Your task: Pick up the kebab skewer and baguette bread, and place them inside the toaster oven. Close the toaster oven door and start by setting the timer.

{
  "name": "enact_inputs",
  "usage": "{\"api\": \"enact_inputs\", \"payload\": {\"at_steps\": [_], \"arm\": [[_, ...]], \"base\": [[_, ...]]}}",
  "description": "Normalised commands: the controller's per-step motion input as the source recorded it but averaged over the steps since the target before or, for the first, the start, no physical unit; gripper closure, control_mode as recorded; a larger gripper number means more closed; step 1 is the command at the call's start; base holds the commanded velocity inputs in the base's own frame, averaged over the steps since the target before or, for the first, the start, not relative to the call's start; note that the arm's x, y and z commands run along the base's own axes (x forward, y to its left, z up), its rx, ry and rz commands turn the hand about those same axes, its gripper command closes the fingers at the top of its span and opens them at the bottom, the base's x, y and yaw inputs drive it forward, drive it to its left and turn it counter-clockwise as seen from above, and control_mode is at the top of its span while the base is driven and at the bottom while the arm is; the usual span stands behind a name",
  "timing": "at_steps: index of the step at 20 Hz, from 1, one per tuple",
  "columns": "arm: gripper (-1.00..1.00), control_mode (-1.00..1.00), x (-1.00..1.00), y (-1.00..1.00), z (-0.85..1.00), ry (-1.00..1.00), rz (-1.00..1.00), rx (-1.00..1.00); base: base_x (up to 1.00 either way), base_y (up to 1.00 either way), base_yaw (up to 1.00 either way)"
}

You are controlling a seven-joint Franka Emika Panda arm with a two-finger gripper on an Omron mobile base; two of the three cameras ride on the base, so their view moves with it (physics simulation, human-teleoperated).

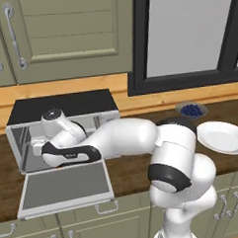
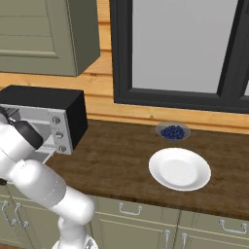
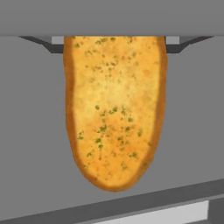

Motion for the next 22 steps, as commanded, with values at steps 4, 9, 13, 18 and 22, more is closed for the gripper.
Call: {"api": "enact_inputs", "payload": {"at_steps": [4, 9, 13, 18, 22], "arm": [[1.00, -1.00, 0.08, 0.08, -0.12, -0.01, 0.00, 0.00], [-1.00, -1.00, 0.02, 0.18, -0.29, 0.00, 0.00, 0.00], [-1.00, -1.00, 0.00, 0.00, -0.06, -0.05, 0.00, 0.00], [-1.00, -1.00, -0.11, 0.00, 0.00, -0.08, 0.01, 0.00], [-1.00, -1.00, -0.12, 0.00, 0.00, -0.08, 0.03, 0.00]], "base": [[0.00, 0.00, 0.00], [0.00, 0.00, 0.00], [0.00, 0.00, 0.00], [0.00, 0.00, 0.00], [0.00, 0.00, 0.00]]}}
